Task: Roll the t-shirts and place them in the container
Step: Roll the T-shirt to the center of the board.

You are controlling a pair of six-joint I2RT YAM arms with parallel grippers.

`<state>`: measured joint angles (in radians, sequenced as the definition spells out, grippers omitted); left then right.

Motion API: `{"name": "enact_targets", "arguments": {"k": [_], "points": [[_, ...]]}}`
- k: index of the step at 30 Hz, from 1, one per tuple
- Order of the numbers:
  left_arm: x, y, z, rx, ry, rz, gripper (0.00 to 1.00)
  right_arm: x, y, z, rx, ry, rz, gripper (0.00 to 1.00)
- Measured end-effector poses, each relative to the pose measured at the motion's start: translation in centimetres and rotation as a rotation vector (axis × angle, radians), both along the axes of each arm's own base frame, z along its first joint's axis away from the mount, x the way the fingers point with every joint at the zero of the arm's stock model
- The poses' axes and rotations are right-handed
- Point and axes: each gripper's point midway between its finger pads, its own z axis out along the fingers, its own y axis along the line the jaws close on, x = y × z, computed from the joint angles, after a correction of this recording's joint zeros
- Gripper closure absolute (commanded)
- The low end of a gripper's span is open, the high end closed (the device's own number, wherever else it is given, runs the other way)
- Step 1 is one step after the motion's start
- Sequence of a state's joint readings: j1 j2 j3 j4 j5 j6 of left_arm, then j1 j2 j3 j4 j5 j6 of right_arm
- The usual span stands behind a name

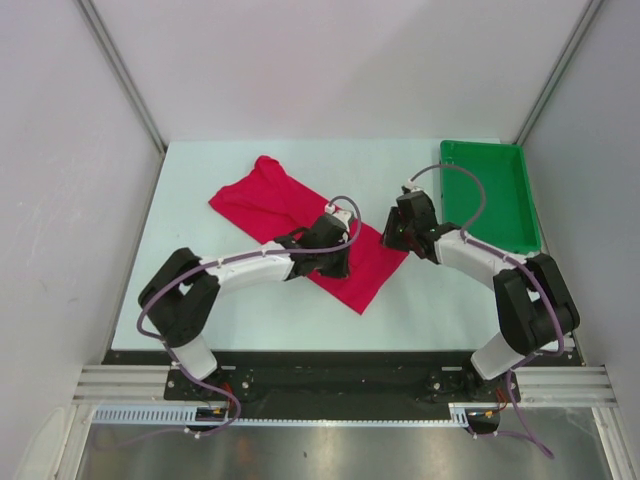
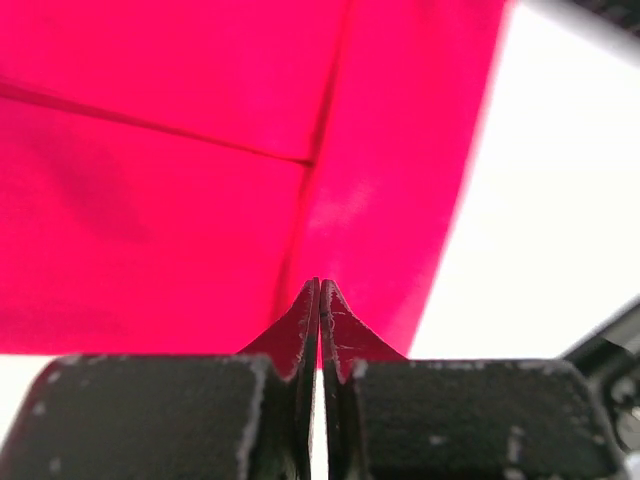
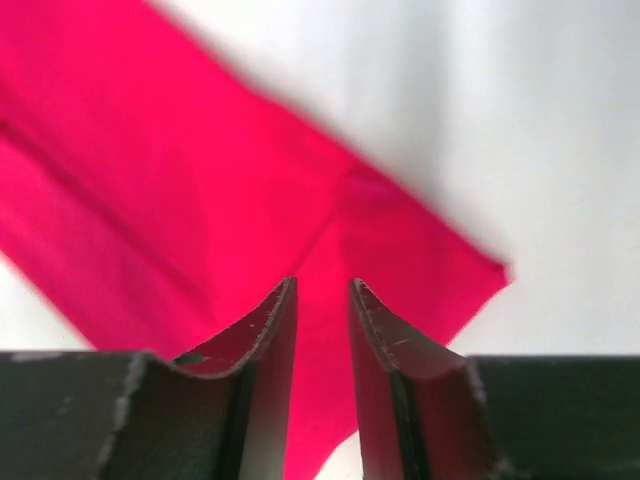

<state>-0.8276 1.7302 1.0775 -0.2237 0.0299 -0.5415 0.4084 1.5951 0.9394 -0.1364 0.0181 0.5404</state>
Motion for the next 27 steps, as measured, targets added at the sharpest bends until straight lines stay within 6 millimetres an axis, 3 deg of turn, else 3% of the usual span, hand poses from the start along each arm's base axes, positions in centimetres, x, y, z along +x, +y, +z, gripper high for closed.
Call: {"name": "enact_targets", "arguments": {"k": [3, 5, 11, 14, 18, 22, 27], "points": [[-0.9, -0.4, 1.2, -0.045, -0.008, -0.019, 0.99, -1.4, 2.0, 0.8, -0.01, -0.014, 0.049, 0.76], [-1.6, -0.6, 1.0, -0.06, 0.0, -0.028, 0.99, -2.6, 3.2, 0.5, -0.011, -0.006, 0.084, 0.79], [-3.8, 1.0, -2.3, -0.019, 0.077, -0.022, 1.0, -5.7, 3.0, -3.2, -0.039, 0.089, 0.098, 0.8], [-4.5, 1.9, -3.6, 0.007, 0.101, -0.013, 1.0, -6.4, 2.7, -4.9, -0.049, 0.13, 0.091, 0.75], [-4.5, 1.8, -3.8, -0.006, 0.096, -0.008, 1.0, -6.2, 2.9, -4.7, -0.039, 0.119, 0.09, 0.66], [-4.5, 1.9, -3.6, -0.007, 0.09, -0.006, 1.0, -6.1, 2.5, -4.0, -0.031, 0.103, 0.084, 0.65], [-5.0, 2.5, -2.6, 0.028, 0.086, -0.012, 0.98, -3.6, -1.0, -1.6, 0.015, 0.048, -0.008, 0.67]]}}
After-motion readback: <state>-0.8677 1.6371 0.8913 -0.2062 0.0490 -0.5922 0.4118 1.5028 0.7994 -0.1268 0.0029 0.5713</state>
